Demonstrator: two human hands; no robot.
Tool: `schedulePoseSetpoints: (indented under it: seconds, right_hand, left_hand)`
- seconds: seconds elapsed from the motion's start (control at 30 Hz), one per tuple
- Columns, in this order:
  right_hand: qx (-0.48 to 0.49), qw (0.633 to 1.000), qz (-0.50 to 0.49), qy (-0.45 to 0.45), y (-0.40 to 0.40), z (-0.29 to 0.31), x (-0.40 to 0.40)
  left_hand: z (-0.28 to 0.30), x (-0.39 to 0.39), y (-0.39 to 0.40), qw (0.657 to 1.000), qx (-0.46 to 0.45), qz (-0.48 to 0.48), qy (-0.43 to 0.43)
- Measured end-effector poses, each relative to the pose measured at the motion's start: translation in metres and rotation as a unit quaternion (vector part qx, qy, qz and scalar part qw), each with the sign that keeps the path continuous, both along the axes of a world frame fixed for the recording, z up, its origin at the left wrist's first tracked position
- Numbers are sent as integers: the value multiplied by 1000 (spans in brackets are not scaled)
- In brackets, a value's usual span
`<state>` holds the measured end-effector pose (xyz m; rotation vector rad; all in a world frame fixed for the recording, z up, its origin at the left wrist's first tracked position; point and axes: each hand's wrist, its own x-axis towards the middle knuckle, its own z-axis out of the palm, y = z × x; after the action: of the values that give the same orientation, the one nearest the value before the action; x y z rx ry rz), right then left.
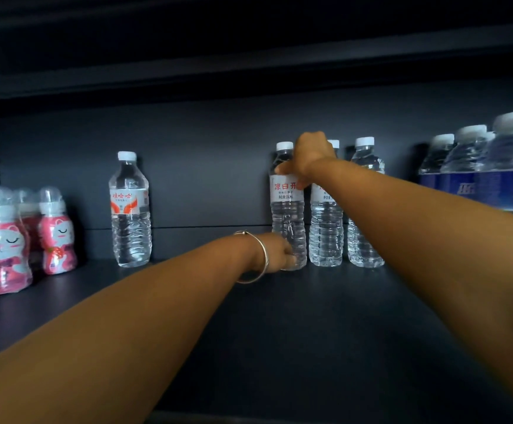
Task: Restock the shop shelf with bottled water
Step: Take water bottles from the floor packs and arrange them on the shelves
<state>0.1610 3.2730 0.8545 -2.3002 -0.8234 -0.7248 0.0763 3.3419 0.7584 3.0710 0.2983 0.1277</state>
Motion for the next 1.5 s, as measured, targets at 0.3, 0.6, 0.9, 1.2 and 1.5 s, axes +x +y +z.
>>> schedulePoseSetpoints:
  seconds: [0.3,0.6,0.9,1.2,1.5]
  right_hand:
    - [21,999,-11,-24,4,-7,15]
    - [-7,996,-49,-78,3,-19,20]
    - [-68,992,-52,-95,-10,-26,3]
    - [-265,960,-34,-79,-85,-45,-57]
    - [-274,960,-52,-40,-199,-82,-150]
  left_hand:
    - [-4,18,-3,1000,23,12,15]
    - [-8,18,-7,999,36,23,17]
    - [0,-4,-16,999,48,-11,6]
    - [3,-51,-47,997,2,-53,-50]
    - [-6,-133,-144,970,-122,-65,-198]
